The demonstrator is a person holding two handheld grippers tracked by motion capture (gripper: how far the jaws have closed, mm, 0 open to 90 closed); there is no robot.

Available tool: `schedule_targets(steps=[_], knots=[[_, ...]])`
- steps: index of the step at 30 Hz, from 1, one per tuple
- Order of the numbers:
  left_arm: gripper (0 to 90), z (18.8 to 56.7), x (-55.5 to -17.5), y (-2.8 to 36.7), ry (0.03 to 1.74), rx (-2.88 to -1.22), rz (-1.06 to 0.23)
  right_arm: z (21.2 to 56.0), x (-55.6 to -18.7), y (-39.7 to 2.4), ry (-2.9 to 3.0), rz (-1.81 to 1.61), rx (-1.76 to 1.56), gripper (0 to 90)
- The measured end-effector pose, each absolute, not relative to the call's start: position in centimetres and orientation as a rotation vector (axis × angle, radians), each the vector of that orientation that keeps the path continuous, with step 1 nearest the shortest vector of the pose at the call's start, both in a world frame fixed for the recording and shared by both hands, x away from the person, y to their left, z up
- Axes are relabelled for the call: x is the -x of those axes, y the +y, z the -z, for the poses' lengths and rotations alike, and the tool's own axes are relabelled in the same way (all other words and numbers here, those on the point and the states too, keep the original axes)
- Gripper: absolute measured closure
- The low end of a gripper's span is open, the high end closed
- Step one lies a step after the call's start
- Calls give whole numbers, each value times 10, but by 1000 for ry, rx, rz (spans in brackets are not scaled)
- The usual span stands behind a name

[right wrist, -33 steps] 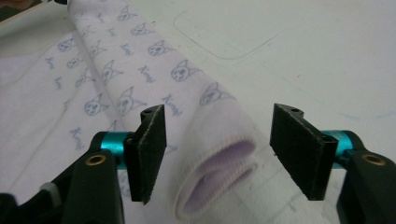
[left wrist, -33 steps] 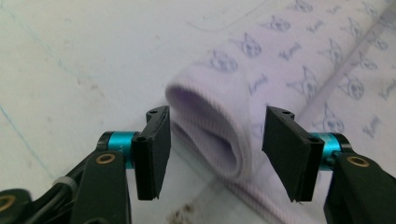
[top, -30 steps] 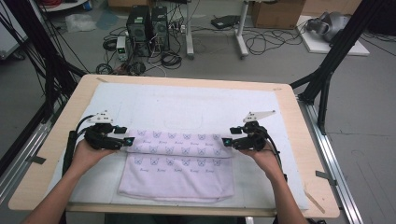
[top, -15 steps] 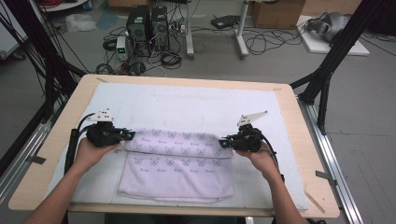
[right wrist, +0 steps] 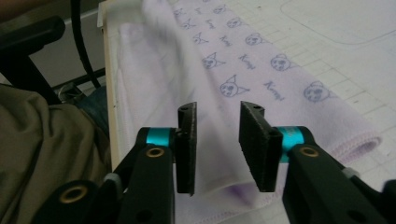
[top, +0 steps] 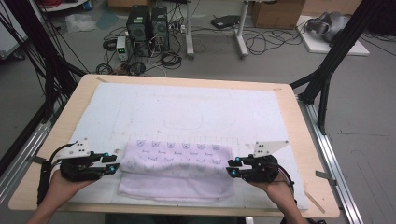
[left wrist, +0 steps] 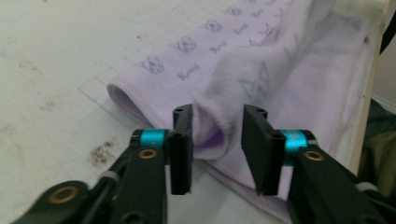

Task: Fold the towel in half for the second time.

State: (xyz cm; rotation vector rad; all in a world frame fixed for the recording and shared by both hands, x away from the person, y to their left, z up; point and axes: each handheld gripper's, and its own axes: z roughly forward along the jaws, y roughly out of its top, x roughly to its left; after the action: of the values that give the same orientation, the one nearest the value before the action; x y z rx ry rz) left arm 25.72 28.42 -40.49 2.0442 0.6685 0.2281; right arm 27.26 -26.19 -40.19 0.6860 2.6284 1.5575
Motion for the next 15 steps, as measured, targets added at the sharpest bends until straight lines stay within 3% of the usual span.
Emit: schedule_targets(steps=[8,15], knots=[[519,406,-267,262,635,-2047,-192,407,-278,-250,2643,-1533,-685,612],[588,422,-261,251,598,-2137,-153,422,-273,-237,2727,-1428,-644,615]])
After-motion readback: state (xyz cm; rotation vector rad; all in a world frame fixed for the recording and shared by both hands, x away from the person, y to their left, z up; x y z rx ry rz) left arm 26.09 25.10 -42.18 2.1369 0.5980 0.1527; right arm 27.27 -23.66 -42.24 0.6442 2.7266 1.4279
